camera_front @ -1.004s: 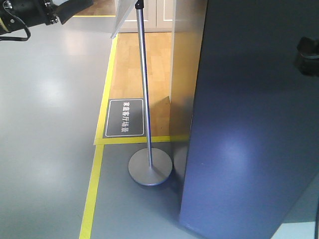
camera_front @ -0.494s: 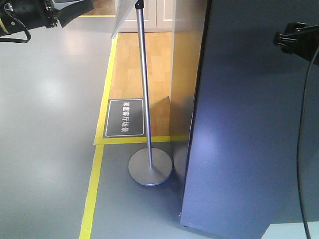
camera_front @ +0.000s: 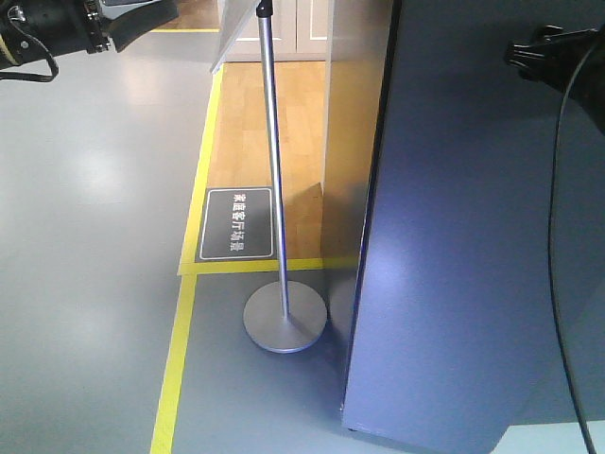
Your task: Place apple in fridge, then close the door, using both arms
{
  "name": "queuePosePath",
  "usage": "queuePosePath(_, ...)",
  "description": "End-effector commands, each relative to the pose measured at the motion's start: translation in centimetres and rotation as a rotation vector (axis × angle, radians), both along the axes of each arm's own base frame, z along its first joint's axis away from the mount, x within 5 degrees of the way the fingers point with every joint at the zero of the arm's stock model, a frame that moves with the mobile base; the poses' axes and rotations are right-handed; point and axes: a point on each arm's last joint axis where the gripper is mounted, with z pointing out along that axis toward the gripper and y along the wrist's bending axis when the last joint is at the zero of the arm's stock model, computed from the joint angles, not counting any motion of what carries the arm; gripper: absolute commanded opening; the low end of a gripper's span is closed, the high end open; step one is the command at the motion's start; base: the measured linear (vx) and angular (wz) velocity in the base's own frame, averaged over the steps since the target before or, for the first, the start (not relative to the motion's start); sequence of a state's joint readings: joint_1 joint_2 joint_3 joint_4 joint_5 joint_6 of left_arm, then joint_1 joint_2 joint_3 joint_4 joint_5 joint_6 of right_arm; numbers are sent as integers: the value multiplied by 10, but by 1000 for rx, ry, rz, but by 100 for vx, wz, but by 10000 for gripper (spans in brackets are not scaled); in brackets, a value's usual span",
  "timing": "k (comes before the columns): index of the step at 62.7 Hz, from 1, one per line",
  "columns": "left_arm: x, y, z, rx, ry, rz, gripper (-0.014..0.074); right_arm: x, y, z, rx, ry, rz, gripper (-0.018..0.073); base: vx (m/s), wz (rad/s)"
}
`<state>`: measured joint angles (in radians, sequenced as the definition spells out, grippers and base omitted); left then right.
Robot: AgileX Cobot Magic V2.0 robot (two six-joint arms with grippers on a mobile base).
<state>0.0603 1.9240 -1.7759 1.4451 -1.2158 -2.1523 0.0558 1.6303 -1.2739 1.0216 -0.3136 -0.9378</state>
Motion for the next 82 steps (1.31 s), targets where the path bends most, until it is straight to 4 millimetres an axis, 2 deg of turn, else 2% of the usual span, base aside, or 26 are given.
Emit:
queuePosePath(1, -18, 0, 38, -71, -93, -6, 428, -1, -10, 30, -13, -89, -30, 540, 0, 0)
queuePosePath(19, -16, 0, 34, -22, -87, 11, 428, 28, -41, 27, 57, 20, 104, 540, 0, 0)
queuePosePath(25, -16, 0, 32, 0, -86, 10, 428, 34, -45, 28, 68, 44, 155, 540, 0, 0)
queuePosePath(40, -16, 0, 32, -1, -86, 10, 428, 49, -45, 35, 50, 52, 227, 540, 0, 0)
queuePosePath(48, -17, 0, 32, 1, -87, 3, 428, 51, -44, 41, 47, 44, 246, 540, 0, 0)
queuePosePath(59, -22, -2, 33, -2, -94, -56, 405, 37, -35, 58, 38, 43, 319, 519, 0, 0)
queuePosePath(65, -28, -5, 33, -3, -104, -133, 351, 20, -25, 75, 33, 52, 412, 460, 0, 0)
queuePosePath(78, -42, -11, 42, 39, -135, -179, 151, -34, 3, 114, 3, 89, 661, 198, 0, 0)
queuePosePath(82, -49, -13, 47, 72, -152, -183, 87, -49, 11, 120, -7, 116, 737, 105, 0, 0)
